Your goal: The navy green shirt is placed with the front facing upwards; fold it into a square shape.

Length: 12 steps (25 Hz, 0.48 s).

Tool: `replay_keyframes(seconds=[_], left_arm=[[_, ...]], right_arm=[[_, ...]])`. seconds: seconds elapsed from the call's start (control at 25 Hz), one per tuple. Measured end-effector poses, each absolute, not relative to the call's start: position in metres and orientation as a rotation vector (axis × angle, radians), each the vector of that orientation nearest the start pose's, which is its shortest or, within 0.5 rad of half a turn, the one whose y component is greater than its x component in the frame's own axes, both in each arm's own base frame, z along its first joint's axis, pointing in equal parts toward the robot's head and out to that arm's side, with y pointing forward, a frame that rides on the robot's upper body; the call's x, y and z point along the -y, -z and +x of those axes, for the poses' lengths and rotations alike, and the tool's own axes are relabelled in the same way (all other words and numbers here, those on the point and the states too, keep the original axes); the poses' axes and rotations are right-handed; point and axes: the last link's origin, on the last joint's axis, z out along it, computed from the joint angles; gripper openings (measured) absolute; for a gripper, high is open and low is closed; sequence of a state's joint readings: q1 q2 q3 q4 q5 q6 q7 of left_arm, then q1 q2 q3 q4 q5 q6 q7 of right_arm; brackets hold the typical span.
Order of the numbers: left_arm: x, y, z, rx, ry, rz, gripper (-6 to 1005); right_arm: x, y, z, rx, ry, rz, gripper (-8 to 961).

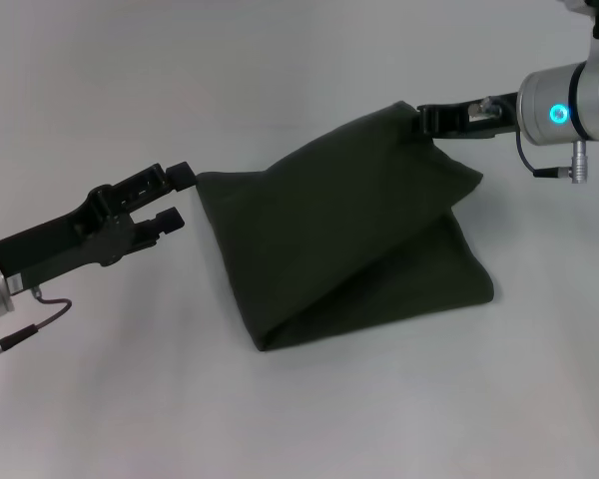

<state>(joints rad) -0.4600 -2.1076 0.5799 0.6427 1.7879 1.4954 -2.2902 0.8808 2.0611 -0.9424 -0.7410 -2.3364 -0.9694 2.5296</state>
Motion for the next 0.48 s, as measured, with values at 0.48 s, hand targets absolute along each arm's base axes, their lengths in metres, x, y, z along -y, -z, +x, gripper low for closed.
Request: replay_keyframes(seconds=[0.48], left_arm=[[-0.334,-0.021,-0.276,1.895,1.265,-1.984,934]], right_arm=[[-0.467,-0.001,0.192,-1.308,-0.283,-2.151,81]])
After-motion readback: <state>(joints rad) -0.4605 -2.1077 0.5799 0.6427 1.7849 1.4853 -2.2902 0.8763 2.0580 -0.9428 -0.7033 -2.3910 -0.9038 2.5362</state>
